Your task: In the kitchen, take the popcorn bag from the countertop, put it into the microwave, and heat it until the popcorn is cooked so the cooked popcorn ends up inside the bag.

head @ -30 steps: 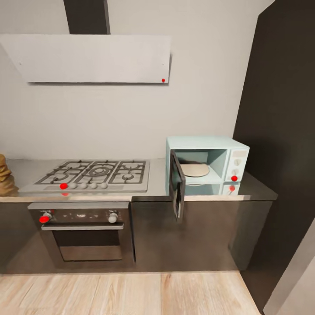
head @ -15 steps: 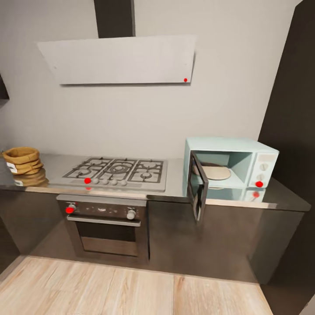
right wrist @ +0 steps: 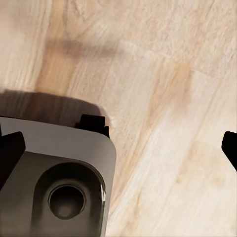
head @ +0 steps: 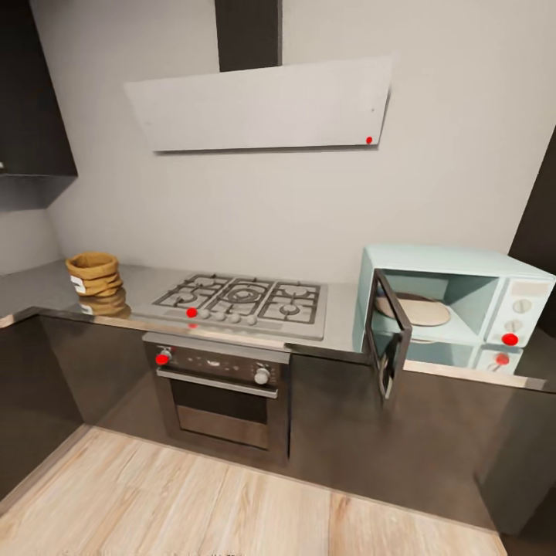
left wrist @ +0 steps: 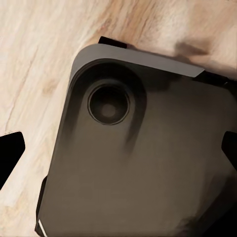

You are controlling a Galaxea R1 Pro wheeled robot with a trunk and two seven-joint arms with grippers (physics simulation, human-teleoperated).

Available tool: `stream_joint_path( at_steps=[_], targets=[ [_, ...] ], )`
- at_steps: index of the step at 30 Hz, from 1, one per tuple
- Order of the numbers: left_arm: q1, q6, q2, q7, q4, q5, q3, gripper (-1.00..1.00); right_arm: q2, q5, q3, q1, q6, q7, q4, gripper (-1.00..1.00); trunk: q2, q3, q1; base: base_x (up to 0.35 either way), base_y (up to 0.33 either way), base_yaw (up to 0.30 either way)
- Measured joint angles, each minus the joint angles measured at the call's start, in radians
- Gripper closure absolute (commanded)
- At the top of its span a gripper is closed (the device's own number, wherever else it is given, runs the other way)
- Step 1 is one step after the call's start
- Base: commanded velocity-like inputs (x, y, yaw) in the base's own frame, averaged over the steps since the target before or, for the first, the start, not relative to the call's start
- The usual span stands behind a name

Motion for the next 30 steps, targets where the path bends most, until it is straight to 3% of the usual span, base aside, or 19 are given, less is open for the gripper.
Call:
stream_joint_path(
  at_steps=[30],
  targets=[
    [0.0, 0.0, 0.001, -0.001, -0.004, -0.003, -0.002, -1.0, 0.0, -0.001, 0.0, 0.0, 0.0, 0.0, 0.0, -1.0, 0.0, 0.0, 0.0, 0.0, 0.0, 0.273]
  ],
)
